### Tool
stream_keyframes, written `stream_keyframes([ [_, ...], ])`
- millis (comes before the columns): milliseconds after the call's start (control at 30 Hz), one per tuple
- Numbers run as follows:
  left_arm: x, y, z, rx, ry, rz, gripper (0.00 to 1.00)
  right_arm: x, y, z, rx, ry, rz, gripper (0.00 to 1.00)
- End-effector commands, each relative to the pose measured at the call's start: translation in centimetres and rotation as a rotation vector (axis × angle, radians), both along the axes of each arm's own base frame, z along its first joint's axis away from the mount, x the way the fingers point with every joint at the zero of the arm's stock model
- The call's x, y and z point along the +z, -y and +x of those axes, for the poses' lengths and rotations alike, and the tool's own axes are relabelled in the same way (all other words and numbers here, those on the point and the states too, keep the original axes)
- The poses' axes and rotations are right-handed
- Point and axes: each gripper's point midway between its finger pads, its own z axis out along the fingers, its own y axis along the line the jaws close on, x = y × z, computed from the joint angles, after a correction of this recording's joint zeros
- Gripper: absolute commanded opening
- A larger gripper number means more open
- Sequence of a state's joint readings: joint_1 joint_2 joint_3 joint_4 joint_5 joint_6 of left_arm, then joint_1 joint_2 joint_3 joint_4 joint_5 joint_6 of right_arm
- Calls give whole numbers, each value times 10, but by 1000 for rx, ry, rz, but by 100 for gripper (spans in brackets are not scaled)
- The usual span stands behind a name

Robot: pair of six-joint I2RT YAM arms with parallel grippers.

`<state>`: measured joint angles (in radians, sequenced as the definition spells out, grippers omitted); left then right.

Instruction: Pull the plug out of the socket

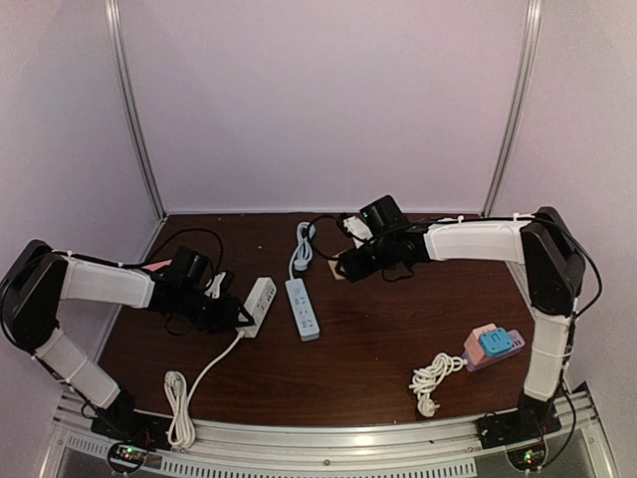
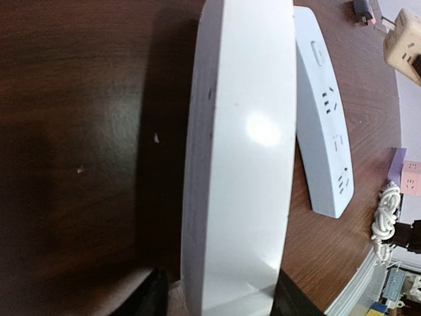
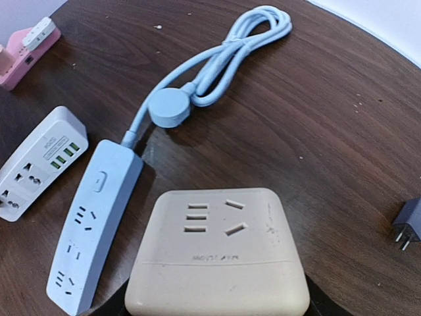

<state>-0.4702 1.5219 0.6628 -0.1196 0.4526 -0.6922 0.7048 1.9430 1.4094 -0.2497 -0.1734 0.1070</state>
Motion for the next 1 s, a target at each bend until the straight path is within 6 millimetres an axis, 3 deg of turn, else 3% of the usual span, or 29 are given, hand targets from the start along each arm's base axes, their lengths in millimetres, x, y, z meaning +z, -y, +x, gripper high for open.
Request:
stream_keyframes([
  [0,4,-9,11,15,37,64,60,15,19,25,-113,19,20,10],
  [100,6,-13,12,19,51,92,67,13,28,40,-164,30,34,10],
  [267,11,-19,19,31,77,140,67,10,37,61,-227,63,32,11],
  [600,23,-9,31,5,113,118,67,8,50,111,-345,160,56,13],
  [800,26,-5,39,-3,122,115,62,4,59,140,-416,214,66,17],
  [967,26,-3,46,-23,123,137,59,-6,60,148,-440,223,73,18],
])
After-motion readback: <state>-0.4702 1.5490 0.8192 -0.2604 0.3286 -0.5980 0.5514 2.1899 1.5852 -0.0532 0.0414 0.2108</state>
